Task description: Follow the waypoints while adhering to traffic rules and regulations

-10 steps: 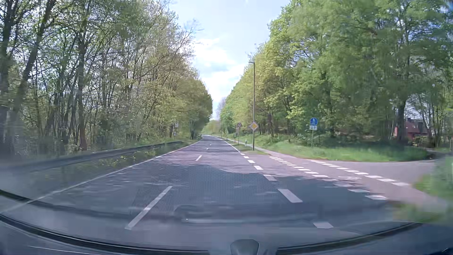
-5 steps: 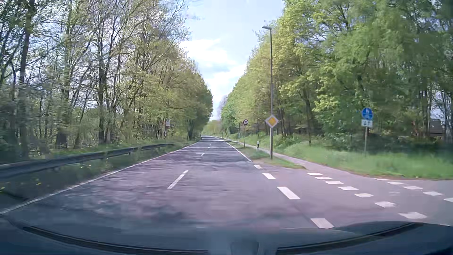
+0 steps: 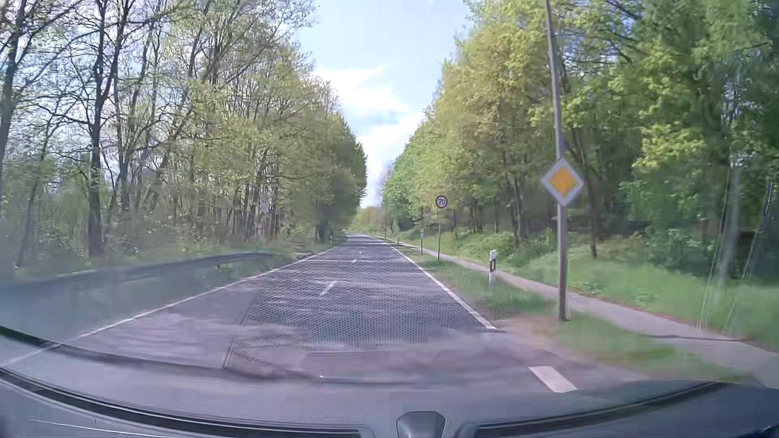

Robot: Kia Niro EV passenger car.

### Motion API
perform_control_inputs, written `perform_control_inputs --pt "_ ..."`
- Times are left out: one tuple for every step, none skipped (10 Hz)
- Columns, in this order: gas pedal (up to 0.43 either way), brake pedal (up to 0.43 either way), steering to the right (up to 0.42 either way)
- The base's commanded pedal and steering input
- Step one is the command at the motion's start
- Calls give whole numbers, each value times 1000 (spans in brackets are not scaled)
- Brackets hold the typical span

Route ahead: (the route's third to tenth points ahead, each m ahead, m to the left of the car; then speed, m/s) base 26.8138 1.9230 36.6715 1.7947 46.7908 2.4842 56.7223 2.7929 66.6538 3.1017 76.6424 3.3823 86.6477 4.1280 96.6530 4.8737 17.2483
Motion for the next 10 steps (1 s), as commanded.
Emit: perform_control_inputs --pt "47 0 -6" --pt "47 0 -6" --pt "47 0 -6" --pt "47 0 -6" --pt "47 0 -6" --pt "47 0 -6" --pt "47 0 -6" --pt "47 0 -6" --pt "47 0 -6" --pt "47 0 -6"
